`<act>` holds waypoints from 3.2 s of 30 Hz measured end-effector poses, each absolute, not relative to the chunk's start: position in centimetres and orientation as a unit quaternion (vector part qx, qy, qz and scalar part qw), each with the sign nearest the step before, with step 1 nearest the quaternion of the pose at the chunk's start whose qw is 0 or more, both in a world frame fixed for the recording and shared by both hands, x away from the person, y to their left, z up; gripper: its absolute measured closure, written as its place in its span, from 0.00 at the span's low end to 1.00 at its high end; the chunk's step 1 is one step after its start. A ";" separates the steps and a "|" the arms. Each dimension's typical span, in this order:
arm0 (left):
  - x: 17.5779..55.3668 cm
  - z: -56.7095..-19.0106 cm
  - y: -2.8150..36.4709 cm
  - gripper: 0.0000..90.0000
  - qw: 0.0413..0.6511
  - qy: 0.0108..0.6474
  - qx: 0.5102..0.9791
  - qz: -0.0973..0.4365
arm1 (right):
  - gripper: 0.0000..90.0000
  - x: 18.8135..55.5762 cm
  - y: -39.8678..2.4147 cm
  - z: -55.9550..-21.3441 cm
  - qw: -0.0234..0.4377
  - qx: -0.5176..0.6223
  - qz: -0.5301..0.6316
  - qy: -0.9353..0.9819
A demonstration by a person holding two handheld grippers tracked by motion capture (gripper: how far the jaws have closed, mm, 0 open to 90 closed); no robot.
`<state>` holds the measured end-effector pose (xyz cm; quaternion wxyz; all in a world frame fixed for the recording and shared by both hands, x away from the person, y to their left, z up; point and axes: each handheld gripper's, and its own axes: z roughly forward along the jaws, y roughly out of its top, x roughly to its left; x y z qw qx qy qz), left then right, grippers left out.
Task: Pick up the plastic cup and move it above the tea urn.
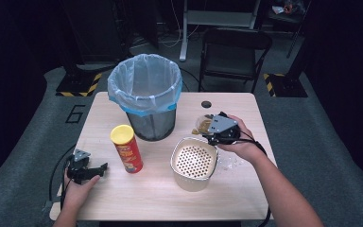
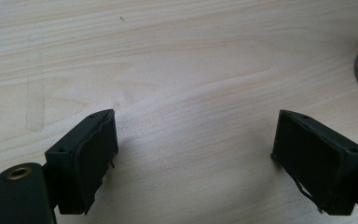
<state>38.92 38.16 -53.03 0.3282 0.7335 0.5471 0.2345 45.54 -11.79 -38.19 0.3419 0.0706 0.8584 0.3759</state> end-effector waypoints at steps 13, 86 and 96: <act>38.9 -53.1 38.1 0.15 0.331 0.548 0.731 0.238 | 0.42 44.8 -11.2 -38.4 0.380 0.029 0.364 0.850; 38.9 -53.1 38.1 0.15 0.330 0.548 0.731 0.236 | 0.41 38.5 -6.8 -41.2 0.631 -0.325 0.065 0.701; 38.9 -53.1 38.1 0.15 0.331 0.548 0.731 0.238 | 0.41 38.4 -6.8 -41.2 0.634 -0.330 0.061 0.697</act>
